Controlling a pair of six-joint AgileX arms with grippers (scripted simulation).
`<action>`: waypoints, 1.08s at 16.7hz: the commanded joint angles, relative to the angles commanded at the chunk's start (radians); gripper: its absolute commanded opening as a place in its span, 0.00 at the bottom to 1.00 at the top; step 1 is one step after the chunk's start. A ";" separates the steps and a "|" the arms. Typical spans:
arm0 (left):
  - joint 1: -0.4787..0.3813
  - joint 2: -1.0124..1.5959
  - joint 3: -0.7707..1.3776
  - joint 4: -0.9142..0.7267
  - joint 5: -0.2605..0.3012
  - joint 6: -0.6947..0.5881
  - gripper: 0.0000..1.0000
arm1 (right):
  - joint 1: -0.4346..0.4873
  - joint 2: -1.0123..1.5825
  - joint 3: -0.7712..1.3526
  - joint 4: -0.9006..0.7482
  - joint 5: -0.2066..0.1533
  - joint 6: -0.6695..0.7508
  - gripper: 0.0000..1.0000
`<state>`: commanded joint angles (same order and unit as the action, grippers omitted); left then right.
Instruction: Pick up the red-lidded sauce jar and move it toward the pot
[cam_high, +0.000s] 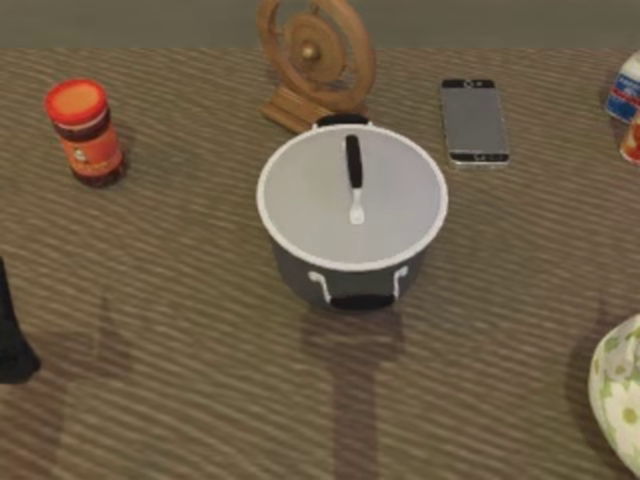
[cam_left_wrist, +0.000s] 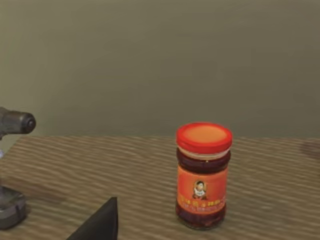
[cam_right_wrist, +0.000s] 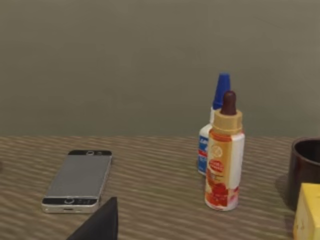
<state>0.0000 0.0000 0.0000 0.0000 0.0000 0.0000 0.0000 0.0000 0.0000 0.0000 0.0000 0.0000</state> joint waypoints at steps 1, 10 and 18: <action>0.000 0.000 0.000 0.000 0.000 0.000 1.00 | 0.000 0.000 0.000 0.000 0.000 0.000 1.00; -0.002 0.229 0.314 -0.103 0.014 0.034 1.00 | 0.000 0.000 0.000 0.000 0.000 0.000 1.00; -0.022 0.893 0.930 -0.452 0.051 0.090 1.00 | 0.000 0.000 0.000 0.000 0.000 0.000 1.00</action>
<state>-0.0222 0.8935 0.9302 -0.4522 0.0511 0.0899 0.0000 0.0000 0.0000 0.0000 0.0000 0.0000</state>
